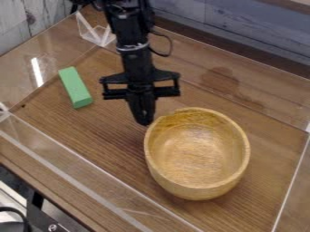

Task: Put the green block in the brown bowl

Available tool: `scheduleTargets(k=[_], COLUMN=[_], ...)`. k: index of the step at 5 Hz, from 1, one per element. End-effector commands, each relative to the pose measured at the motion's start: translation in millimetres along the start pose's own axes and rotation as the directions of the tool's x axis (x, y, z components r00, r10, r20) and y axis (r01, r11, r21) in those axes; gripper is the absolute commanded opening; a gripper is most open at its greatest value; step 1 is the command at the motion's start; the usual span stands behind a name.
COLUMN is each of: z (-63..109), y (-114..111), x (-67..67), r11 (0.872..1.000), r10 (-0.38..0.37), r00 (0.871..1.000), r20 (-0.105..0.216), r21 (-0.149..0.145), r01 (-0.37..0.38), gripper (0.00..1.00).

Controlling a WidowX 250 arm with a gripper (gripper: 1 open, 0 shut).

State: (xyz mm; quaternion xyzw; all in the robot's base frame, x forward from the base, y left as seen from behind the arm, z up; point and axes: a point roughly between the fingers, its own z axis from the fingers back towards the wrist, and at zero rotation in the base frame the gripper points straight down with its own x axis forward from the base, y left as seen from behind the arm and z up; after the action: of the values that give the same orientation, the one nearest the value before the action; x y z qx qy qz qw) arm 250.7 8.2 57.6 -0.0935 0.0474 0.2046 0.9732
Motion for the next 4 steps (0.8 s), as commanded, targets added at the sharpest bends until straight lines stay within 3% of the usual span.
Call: scheduleTargets(k=[1, 2, 4], z=[17.9, 26.9, 31.7], y=[0, 8, -20], x=[-10.0, -13.6, -27.7], r11=[1.000, 1.000, 0.998], r10=[-0.006, -0.003, 0.062], r00=[0.998, 0.996, 0.990], r20=[0.064, 0.087, 0.126], r21=[-0.023, -0.023, -0.026], r01=[0.008, 0.005, -0.060], gripper=[0.00, 0.00, 0.00])
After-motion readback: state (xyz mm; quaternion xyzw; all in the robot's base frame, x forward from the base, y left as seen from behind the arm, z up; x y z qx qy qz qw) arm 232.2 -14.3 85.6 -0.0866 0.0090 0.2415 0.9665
